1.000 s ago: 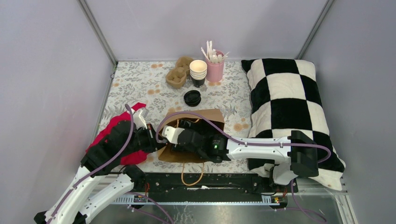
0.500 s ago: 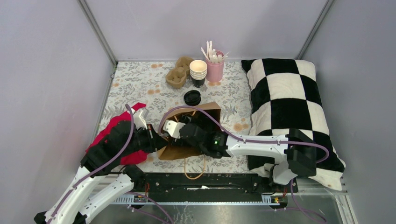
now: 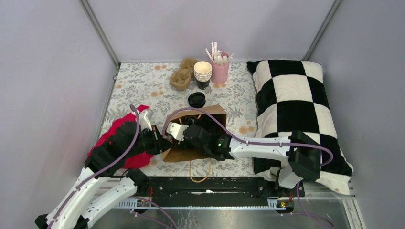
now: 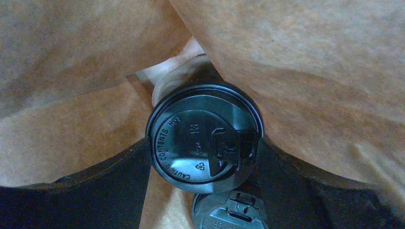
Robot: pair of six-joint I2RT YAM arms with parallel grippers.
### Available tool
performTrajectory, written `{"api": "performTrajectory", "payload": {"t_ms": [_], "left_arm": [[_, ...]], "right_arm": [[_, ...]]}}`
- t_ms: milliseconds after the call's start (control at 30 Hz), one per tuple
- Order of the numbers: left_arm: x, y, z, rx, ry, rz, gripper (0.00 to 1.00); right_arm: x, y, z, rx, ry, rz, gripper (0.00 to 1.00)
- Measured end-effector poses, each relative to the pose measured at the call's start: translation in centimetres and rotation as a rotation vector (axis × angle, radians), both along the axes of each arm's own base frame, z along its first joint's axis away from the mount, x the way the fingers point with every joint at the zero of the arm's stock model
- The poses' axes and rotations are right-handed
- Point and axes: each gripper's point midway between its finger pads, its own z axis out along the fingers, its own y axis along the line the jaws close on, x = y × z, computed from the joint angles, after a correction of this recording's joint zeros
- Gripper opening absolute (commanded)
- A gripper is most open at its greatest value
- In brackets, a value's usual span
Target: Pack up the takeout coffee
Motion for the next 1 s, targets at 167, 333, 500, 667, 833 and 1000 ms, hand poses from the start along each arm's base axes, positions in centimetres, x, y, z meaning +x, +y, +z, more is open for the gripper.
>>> {"api": "performTrajectory", "payload": {"t_ms": [167, 333, 500, 667, 833, 1000], "left_arm": [[0.2, -0.2, 0.5, 0.001, 0.019, 0.005, 0.0], [0.1, -0.6, 0.9, -0.005, 0.056, -0.003, 0.0], [-0.4, -0.9, 1.1, -0.01, 0.087, -0.019, 0.0], [-1.2, -1.5, 1.9, -0.051, 0.128, -0.042, 0.0], [-1.8, -2.2, 2.6, -0.099, 0.189, -0.054, 0.0], [-2.2, -2.8, 2.9, -0.138, 0.257, -0.047, 0.0]], "right_arm": [[0.1, 0.0, -0.3, -0.006, 0.004, 0.002, 0.67], [-0.3, 0.2, -0.6, -0.006, 0.029, 0.023, 0.67], [-1.0, 0.2, -0.8, -0.012, 0.069, 0.04, 0.67], [-2.3, -0.5, -0.5, -0.044, 0.148, 0.059, 0.67], [-3.7, -1.7, -0.4, -0.088, 0.241, 0.062, 0.69], [-5.0, -2.8, -0.3, -0.138, 0.32, 0.063, 0.69]]}}
